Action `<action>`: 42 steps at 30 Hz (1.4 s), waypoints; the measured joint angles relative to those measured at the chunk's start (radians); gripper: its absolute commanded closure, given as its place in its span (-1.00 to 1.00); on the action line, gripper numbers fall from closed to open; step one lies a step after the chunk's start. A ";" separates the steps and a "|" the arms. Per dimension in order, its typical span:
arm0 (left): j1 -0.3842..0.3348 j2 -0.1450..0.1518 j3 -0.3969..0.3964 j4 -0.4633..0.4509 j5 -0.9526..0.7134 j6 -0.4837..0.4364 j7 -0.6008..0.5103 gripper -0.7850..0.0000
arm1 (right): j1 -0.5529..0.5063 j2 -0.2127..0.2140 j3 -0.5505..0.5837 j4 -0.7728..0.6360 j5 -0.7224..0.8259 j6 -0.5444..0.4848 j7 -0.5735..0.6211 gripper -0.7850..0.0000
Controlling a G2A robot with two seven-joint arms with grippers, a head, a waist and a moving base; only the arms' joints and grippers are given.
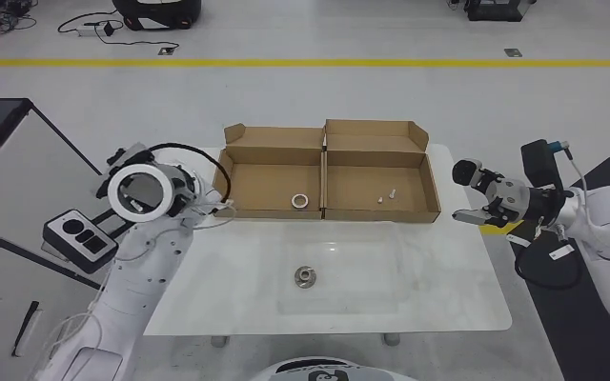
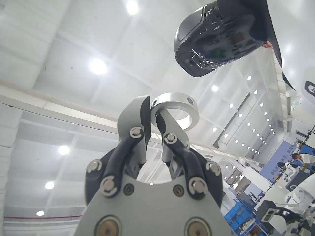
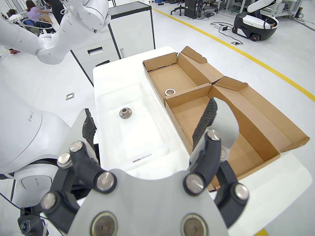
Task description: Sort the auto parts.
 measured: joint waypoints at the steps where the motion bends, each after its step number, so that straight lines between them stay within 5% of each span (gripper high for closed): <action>1: 0.001 -0.002 -0.002 0.005 0.017 -0.001 0.000 1.00 | 0.000 0.000 0.000 0.000 0.000 0.000 0.000 -1.00; 12: -0.016 0.018 0.003 0.046 0.287 -0.001 0.000 1.00 | 0.000 0.000 0.000 0.000 0.000 0.000 0.000 -1.00; 20: -0.003 0.006 -0.006 0.024 0.029 -0.001 0.000 1.00 | 0.000 0.000 0.000 0.000 0.000 0.000 0.000 -1.00; 42: 0.001 0.004 -0.020 0.002 -0.001 -0.001 0.000 1.00 | 0.000 0.000 0.000 0.000 0.000 0.000 0.000 -1.00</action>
